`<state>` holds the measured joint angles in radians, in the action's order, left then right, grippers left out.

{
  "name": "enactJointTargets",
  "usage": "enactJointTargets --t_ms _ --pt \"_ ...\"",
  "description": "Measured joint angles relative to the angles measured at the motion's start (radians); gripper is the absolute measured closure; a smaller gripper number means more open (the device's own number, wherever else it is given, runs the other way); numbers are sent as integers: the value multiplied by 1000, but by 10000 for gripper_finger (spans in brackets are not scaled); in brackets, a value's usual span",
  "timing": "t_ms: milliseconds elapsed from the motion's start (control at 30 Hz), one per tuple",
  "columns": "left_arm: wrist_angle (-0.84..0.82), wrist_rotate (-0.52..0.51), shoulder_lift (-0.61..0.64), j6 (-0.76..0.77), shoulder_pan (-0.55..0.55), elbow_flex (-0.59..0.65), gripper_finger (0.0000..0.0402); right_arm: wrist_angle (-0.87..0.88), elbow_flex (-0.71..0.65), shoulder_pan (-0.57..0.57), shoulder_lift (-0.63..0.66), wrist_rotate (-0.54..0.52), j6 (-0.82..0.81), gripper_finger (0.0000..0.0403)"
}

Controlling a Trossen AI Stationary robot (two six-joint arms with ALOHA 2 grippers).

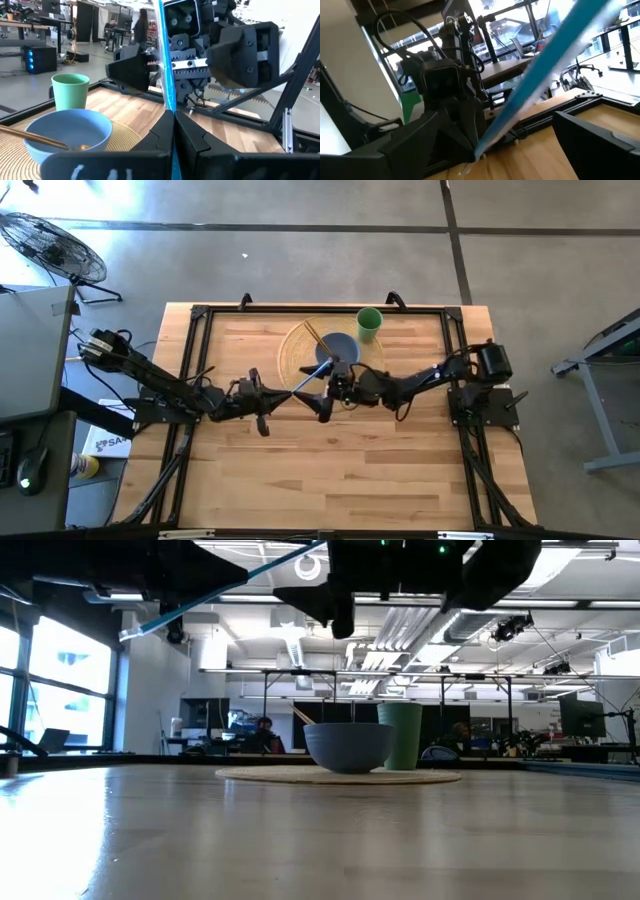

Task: Pick & Place Utensil
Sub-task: Put the blue straw into the green cup on the brown mat

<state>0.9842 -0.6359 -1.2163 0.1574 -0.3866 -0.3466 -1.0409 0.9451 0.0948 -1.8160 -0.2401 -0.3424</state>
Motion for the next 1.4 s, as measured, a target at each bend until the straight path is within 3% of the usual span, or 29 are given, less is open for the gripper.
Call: enactJointTargets --t_ms 567,1100,1400 --pt "-7 -6 0 4 0 0 399 -26 10 36 0 -7 28 165" --pt "0 17 1 4 0 0 399 -13 9 37 2 -13 61 386" --pt "0 46 1 3 0 0 398 -11 9 37 2 -24 63 388"
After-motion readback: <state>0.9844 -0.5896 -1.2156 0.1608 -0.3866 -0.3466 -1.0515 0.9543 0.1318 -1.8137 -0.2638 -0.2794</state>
